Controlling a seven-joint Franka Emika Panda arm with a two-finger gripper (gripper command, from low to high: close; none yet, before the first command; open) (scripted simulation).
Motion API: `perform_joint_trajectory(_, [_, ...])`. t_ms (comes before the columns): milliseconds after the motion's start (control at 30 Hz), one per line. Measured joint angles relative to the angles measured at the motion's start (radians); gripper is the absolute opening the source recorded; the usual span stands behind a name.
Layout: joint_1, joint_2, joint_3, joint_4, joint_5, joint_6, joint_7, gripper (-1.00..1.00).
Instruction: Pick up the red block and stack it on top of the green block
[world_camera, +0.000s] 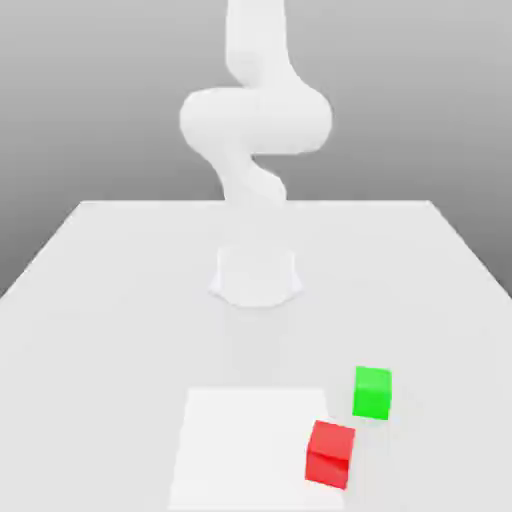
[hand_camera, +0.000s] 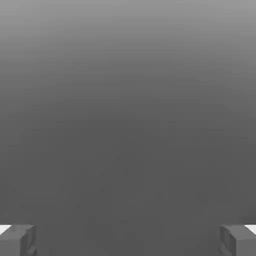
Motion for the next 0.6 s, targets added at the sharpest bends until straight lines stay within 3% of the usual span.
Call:
perform_joint_trajectory(333, [0.204, 0.364, -0.121, -0.094, 0.090, 0.150, -0.460, 0.00])
perform_joint_trajectory(600, [0.289, 0.648, -0.131, -0.169, 0.134, 0.269, -0.802, 0.00])
